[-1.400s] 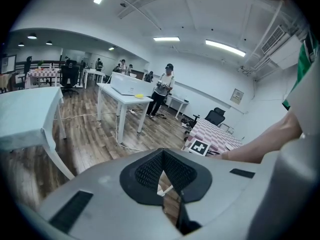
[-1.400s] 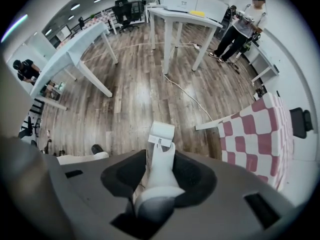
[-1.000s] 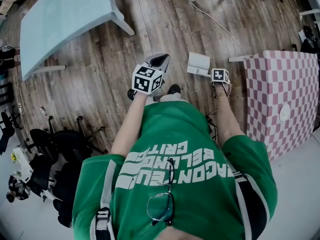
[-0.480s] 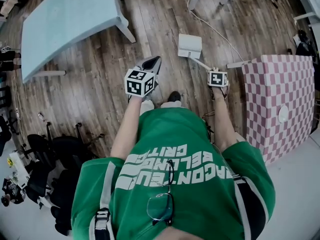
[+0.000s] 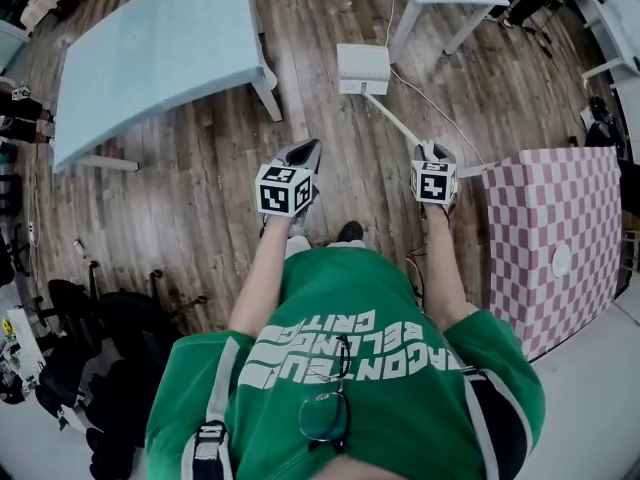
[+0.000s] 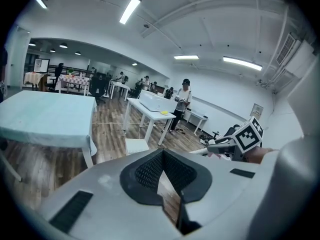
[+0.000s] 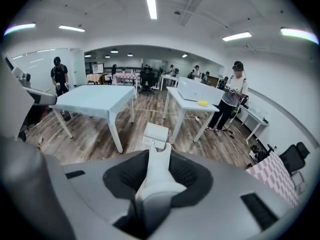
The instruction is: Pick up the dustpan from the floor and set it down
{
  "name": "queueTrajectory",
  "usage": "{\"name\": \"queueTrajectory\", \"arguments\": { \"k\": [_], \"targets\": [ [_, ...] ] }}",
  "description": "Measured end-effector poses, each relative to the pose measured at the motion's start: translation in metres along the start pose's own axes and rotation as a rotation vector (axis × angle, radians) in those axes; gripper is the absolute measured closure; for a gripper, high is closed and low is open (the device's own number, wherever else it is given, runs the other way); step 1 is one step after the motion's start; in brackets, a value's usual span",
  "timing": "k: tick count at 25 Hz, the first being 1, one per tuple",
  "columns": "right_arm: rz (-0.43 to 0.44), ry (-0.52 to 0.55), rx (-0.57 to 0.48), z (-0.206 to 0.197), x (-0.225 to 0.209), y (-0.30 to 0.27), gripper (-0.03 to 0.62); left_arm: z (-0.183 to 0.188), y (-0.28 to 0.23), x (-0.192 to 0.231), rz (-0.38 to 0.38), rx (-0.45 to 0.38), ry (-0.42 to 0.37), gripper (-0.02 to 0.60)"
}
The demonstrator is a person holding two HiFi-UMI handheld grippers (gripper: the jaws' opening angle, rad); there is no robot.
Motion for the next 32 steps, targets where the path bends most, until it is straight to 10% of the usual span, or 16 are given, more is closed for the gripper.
{"name": "queueTrajectory", "arguments": {
  "k": [13,32],
  "targets": [
    [0.019,0.079,-0.161,0.083,0.051,0.032,0.468,0.027,0.027,0.043,0.027,-0.091,0.032,0.578],
    [0.041,0.115,-0.065,0.077,0.093,0.014,0.468,0.025,0.049,0.076,-0.008,-0.129,0.091,0.578]
  ]
}}
Point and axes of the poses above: the fingertips, and each gripper's own axes: y backward along the fingers, x to its left, z out of its top, the point moved 8 cm from there along y, backward along the fingers, and after that the axes turned 6 degrees about z, right-handed, at the moved point
